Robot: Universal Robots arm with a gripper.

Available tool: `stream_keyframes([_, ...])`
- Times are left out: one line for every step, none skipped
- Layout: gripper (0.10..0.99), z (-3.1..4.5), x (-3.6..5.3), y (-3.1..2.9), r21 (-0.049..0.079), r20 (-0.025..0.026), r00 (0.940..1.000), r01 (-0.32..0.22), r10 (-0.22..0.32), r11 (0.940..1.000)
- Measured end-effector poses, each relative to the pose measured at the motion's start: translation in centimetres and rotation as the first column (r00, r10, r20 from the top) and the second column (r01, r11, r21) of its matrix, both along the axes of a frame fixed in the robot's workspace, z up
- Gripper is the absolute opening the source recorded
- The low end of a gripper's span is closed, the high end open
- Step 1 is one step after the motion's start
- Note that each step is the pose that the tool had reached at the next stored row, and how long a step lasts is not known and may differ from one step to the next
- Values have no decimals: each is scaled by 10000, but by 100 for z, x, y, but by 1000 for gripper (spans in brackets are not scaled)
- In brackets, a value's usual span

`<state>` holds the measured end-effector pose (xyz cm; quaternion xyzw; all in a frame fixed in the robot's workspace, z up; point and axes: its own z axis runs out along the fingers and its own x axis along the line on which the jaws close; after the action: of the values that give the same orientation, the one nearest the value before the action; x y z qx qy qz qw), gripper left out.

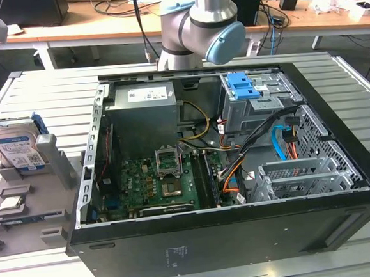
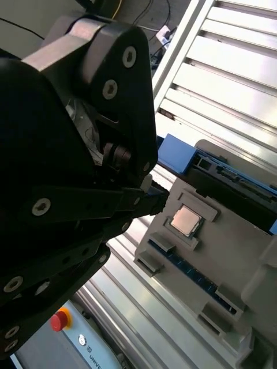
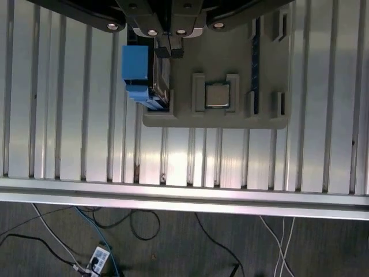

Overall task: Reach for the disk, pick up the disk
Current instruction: 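Pick up the disk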

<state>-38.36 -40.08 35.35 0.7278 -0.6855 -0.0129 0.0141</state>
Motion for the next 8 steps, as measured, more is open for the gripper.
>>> stream_keyframes([106,0,0,0,0,0,10000,-64,64,10000])
stream_keyframes([106,0,0,0,0,0,9999,-135,135,9999])
stream_keyframes([106,0,0,0,0,1,9998,-184,184,9998])
stream_keyframes([106,0,0,0,0,1,9995,-305,305,9995])
stream_keyframes([106,0,0,0,-1,0,9993,-363,363,9993])
stream_keyframes([106,0,0,0,0,0,9991,-416,416,9991])
stream_keyframes([106,0,0,0,0,1,9987,-509,509,9987])
stream_keyframes([106,0,0,0,0,0,9982,-596,596,9982])
